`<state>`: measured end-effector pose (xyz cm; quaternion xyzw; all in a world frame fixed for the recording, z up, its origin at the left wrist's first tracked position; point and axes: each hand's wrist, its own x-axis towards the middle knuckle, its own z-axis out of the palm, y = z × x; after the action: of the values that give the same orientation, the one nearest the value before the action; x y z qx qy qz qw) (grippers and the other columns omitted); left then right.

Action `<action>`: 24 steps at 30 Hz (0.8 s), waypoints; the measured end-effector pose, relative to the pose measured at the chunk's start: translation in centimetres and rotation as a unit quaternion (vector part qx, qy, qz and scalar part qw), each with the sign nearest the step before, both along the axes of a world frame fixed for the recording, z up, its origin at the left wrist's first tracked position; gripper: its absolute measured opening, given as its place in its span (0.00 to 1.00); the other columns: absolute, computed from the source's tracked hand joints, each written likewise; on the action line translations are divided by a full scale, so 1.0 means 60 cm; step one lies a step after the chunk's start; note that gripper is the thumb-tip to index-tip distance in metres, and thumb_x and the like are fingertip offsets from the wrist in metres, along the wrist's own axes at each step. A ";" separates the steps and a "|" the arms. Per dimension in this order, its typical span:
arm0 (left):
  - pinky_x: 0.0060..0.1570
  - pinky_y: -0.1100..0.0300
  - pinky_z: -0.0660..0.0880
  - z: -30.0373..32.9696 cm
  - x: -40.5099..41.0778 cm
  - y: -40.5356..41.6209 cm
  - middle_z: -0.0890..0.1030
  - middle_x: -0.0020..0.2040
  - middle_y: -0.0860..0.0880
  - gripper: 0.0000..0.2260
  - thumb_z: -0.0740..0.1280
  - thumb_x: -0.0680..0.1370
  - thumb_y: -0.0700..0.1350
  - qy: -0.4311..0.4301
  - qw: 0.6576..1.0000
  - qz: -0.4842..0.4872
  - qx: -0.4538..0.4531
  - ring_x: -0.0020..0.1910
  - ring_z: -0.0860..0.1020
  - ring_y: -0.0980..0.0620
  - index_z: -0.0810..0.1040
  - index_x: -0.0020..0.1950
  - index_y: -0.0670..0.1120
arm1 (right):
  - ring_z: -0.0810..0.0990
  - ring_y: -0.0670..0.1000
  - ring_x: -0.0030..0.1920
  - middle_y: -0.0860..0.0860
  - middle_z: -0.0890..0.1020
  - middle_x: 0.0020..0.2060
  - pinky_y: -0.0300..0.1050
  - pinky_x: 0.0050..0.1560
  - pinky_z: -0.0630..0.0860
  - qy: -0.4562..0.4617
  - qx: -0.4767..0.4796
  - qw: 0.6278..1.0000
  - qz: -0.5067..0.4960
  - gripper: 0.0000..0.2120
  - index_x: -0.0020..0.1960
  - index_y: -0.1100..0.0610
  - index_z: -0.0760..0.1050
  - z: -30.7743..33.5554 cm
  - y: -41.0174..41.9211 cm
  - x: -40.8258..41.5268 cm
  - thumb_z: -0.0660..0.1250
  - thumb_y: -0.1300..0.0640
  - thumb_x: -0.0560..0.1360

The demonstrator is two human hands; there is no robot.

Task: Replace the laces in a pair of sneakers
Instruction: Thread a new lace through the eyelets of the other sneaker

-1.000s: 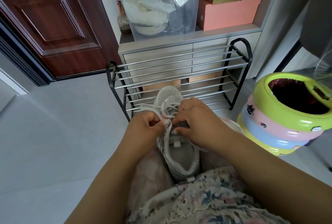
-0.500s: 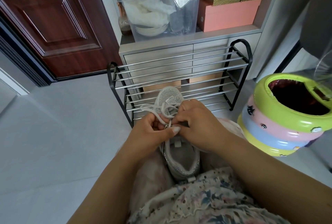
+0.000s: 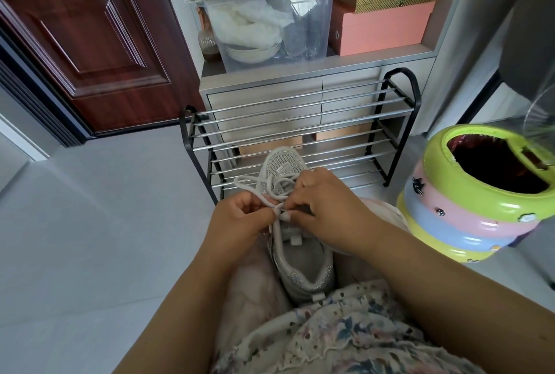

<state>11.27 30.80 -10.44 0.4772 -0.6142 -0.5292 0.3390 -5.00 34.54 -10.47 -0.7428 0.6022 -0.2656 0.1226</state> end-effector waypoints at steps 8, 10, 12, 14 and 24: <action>0.28 0.70 0.69 0.007 -0.007 0.007 0.77 0.27 0.55 0.01 0.72 0.70 0.33 -0.038 0.997 -0.005 -0.065 0.25 0.71 0.63 0.82 0.40 0.37 | 0.71 0.50 0.45 0.43 0.71 0.38 0.46 0.45 0.69 -0.053 -0.062 0.996 -0.019 0.09 0.39 0.55 0.84 -0.001 0.002 -0.010 0.67 0.52 0.69; 0.26 0.71 0.67 0.008 -0.007 0.009 0.76 0.26 0.55 0.01 0.72 0.69 0.32 -0.045 0.996 0.003 -0.082 0.24 0.70 0.63 0.81 0.38 0.36 | 0.69 0.46 0.44 0.44 0.73 0.37 0.41 0.44 0.68 -0.069 -0.078 0.994 -0.034 0.08 0.39 0.55 0.84 0.001 0.002 -0.015 0.68 0.53 0.69; 0.25 0.71 0.66 0.009 -0.005 0.009 0.76 0.26 0.54 0.01 0.71 0.69 0.32 -0.049 0.995 0.011 -0.088 0.23 0.70 0.63 0.80 0.37 0.35 | 0.69 0.43 0.43 0.46 0.74 0.36 0.32 0.44 0.65 -0.103 -0.083 0.990 -0.044 0.07 0.39 0.56 0.84 0.003 0.002 -0.021 0.69 0.54 0.69; 0.25 0.71 0.66 0.010 -0.006 0.010 0.76 0.26 0.54 0.03 0.71 0.68 0.32 -0.052 0.995 0.017 -0.089 0.23 0.70 0.63 0.79 0.35 0.36 | 0.70 0.40 0.42 0.42 0.73 0.36 0.27 0.44 0.63 -0.134 -0.088 0.986 -0.053 0.07 0.39 0.56 0.84 0.005 0.000 -0.027 0.69 0.54 0.69; 0.28 0.71 0.70 0.007 -0.015 0.014 0.74 0.29 0.50 0.06 0.69 0.71 0.29 0.017 0.998 0.012 -0.060 0.27 0.71 0.60 0.80 0.43 0.38 | 0.76 0.44 0.40 0.46 0.80 0.35 0.36 0.42 0.71 -0.221 -0.035 0.974 -0.026 0.04 0.37 0.49 0.81 0.013 0.006 -0.003 0.71 0.52 0.71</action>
<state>10.36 31.64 -9.99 0.4539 -0.6333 -0.4955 0.3838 -5.17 34.88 -9.67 -0.6537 0.5695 -0.4471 0.2202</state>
